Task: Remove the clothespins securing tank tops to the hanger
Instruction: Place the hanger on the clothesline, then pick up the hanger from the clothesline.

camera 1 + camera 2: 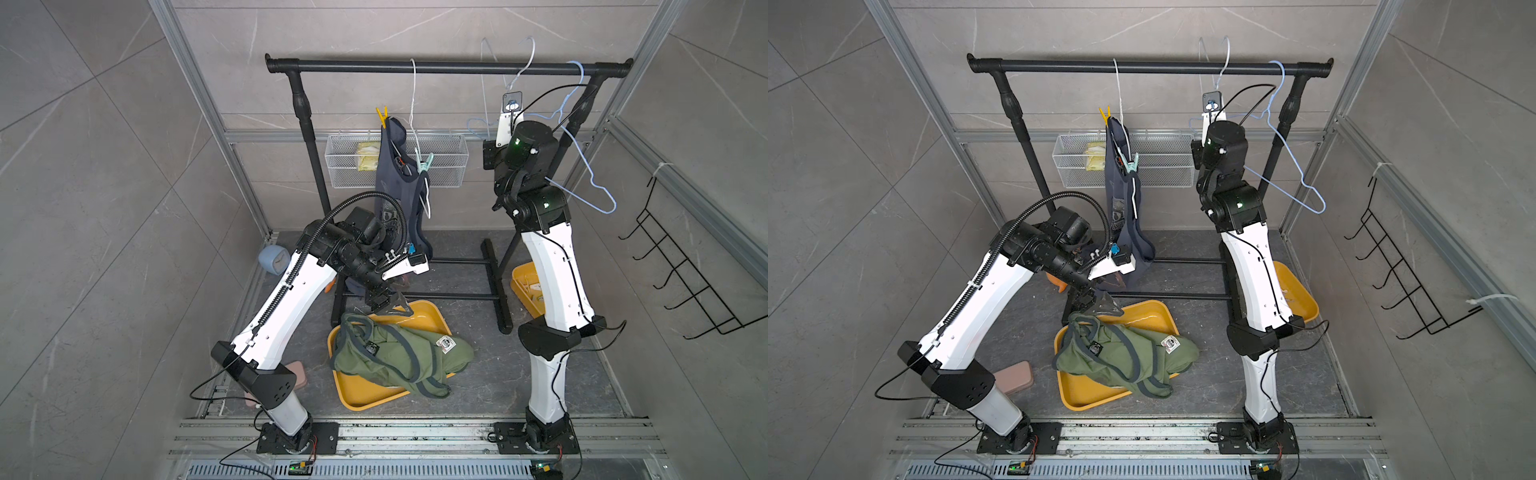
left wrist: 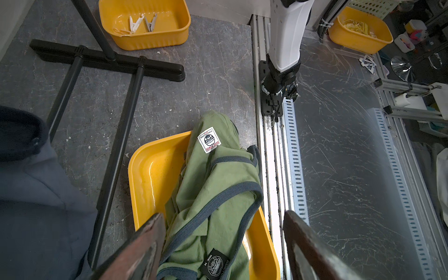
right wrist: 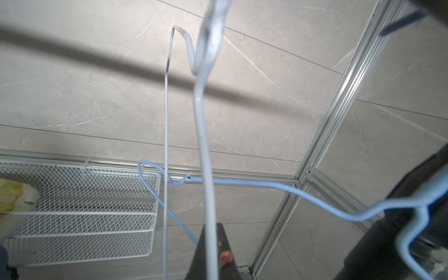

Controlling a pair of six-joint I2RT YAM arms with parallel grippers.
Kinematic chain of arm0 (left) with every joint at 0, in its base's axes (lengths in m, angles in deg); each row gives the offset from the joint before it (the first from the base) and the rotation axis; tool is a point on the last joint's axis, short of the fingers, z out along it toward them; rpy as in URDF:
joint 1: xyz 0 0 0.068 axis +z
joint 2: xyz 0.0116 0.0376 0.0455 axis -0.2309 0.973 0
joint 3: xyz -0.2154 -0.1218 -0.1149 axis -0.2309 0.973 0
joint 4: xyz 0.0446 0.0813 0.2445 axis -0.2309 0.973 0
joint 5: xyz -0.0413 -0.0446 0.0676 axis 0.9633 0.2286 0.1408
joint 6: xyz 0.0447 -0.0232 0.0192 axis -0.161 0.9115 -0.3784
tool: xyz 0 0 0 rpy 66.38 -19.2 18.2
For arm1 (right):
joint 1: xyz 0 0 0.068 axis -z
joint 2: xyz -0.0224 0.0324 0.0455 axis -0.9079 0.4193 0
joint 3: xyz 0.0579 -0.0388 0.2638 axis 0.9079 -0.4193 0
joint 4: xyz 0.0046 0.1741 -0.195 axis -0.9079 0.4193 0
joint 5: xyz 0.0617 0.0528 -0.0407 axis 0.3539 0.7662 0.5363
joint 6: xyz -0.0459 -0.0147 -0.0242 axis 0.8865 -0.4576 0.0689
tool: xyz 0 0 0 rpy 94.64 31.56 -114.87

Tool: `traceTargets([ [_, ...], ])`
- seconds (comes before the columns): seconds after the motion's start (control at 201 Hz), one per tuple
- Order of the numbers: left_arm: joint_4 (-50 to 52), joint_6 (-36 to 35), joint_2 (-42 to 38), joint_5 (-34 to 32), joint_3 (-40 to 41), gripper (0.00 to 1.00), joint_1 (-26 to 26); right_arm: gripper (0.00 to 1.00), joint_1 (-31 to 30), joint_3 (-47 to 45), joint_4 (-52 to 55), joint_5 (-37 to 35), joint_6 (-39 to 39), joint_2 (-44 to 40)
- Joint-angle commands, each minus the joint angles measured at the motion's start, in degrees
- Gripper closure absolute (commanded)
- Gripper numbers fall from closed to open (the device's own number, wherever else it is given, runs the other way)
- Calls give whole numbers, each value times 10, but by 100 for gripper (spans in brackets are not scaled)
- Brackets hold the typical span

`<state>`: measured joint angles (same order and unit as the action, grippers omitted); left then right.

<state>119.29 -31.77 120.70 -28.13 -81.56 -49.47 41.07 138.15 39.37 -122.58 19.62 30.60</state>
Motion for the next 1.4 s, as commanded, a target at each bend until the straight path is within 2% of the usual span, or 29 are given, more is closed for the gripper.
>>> traceTargets([
  [0.0, 16, -12, -8, 19, -5, 21, -1, 100, 2, 13, 23, 16, -32, 13],
  [0.294, 12, -17, -37, -6, -2, 21, -1, 100, 4, -33, 57, 19, -57, -24],
  [0.383, 10, -16, -49, -13, -3, 21, -1, 92, 3, -70, 53, 26, -66, -54],
  [0.503, -2, -12, -68, -14, 12, 21, -1, 89, 3, -108, 51, 39, -82, -86],
  [0.582, -8, -9, -79, -14, 22, 21, -1, 80, 3, -110, 63, 49, -89, -96],
  [0.677, -26, 0, -97, -19, 35, 20, -1, 60, 4, -106, 84, 67, -101, -108],
  [0.766, -36, 7, -112, -32, 35, 20, -1, 54, 4, -116, 91, 95, -114, -133],
  [0.985, -84, 50, -162, -118, 34, 17, -1, 52, 4, -251, 63, 207, -164, -269],
  [1.1, -134, 89, -197, -164, 67, 15, 1, 52, 3, -319, 60, 303, -201, -337],
  [1.244, -147, 99, -233, -150, 103, 14, 34, 57, -1, -319, 111, 420, -265, -367],
  [1.393, -174, 115, -269, -109, 169, 13, 76, 56, -19, -338, 108, 480, -302, -391],
])
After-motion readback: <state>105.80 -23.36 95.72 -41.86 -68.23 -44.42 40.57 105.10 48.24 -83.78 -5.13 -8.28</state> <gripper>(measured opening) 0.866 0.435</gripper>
